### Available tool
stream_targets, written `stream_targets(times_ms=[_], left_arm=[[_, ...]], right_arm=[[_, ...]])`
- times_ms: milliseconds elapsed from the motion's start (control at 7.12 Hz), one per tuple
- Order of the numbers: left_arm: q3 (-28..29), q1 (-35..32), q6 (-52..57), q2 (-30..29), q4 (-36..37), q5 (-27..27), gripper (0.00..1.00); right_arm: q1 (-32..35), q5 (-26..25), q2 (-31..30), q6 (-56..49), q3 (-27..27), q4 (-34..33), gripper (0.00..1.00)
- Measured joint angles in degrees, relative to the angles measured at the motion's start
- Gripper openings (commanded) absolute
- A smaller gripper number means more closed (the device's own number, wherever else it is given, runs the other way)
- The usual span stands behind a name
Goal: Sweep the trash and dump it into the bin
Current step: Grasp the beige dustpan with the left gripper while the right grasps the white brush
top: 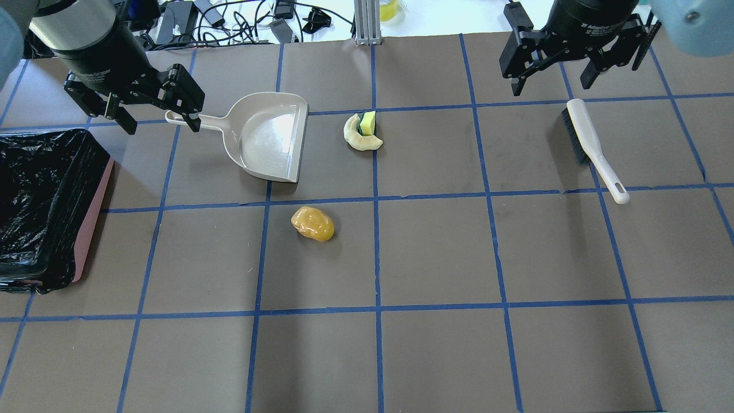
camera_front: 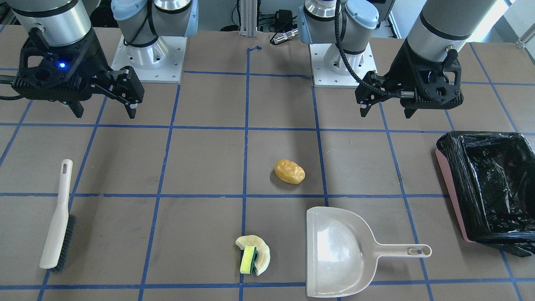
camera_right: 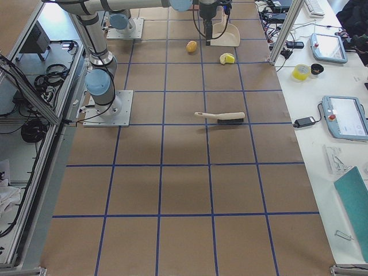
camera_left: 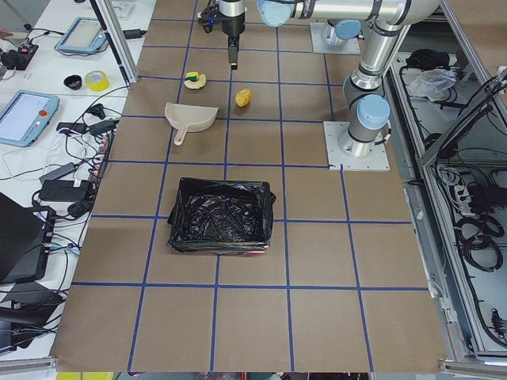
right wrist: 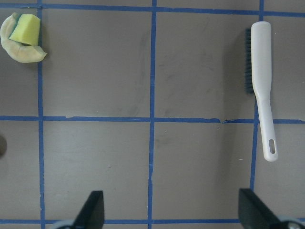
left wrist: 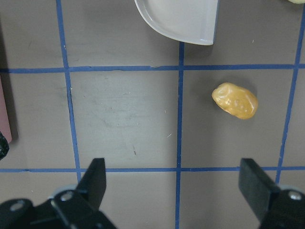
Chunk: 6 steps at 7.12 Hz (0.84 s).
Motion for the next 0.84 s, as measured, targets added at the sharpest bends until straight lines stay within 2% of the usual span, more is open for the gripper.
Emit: stream_targets(times_ms=[140,562,843], left_arm=[[-0.1,0.0,-5.7,-0.3,2.0,0.1,1.0],[-0.5,0.1,-37.5,-0.6,5.0,0.1,1.0],[-0.8,0.7,-52.3,-1.3,11.6,3.8,1.0]], right_arm=[[0.0,-0.2,0.0,-0.4,0.0,0.2,1.0],[-2.8,-1.6,0.5,-5.7,2.6,1.1,1.0],[-12.5,-2.0,1.5,-16.5,7.3,-0.5,1.0]])
